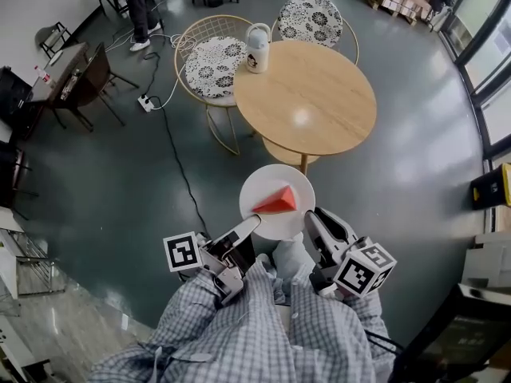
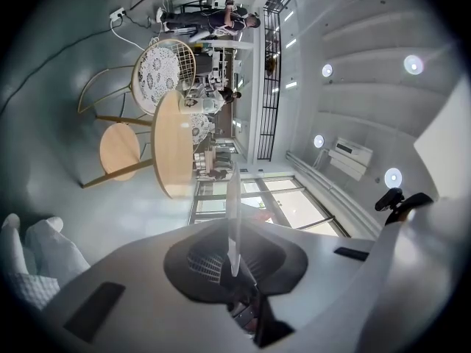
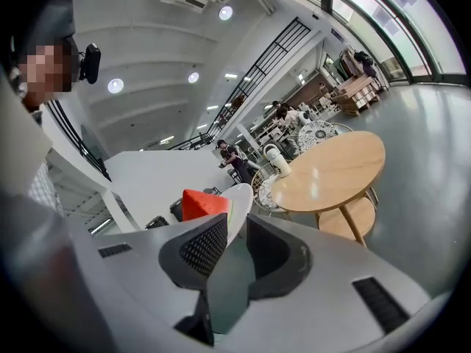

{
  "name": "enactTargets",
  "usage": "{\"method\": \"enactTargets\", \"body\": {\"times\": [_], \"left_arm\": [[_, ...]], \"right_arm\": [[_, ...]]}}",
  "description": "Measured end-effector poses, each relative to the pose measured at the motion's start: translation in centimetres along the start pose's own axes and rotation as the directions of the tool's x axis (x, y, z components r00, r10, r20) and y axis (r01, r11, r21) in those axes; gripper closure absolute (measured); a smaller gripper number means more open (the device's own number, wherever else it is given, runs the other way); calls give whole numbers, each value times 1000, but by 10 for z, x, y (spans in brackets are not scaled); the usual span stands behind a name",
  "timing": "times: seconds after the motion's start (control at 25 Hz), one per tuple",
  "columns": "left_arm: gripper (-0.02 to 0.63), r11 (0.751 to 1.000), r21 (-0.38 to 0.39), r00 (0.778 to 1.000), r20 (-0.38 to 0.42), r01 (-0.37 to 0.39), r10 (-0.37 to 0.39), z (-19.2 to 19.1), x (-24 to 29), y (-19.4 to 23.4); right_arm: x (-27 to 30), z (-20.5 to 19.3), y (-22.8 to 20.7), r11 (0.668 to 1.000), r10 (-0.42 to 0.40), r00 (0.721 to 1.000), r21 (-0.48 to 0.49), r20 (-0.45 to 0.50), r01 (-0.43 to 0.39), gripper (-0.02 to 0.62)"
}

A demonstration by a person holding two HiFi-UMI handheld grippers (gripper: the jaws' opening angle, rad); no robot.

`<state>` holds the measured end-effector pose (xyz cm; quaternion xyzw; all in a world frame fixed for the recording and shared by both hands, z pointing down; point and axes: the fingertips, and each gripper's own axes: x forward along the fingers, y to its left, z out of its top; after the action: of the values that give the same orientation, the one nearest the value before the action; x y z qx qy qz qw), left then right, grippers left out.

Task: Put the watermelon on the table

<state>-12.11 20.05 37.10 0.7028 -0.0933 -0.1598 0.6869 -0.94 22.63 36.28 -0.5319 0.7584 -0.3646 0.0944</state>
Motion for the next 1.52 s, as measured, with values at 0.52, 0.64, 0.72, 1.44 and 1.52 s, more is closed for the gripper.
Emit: {"method": "enactTargets", "body": {"times": [0.52,0.64,0.72,1.44,1.52], "left_arm": [[569,1000,-3,998,66,-15,16,33,26,16],[569,1000,-1,996,85,-22,22,48,39,19],[569,1000,1,995,99,-24,24,57,51,22],[571,999,0,974,221,-51,50,130,149,43],[570,998,-4,972,226,-61,60,135,156,49]], "right_arm": [[40,24,-30,999,28,999,35,-40,-26,525],[55,35,-41,999,38,998,32,-46,-37,525],[65,45,-51,998,51,997,35,-51,-49,525],[145,125,-129,992,126,973,39,-193,-120,525],[152,128,-139,991,129,971,68,-202,-118,526]]}}
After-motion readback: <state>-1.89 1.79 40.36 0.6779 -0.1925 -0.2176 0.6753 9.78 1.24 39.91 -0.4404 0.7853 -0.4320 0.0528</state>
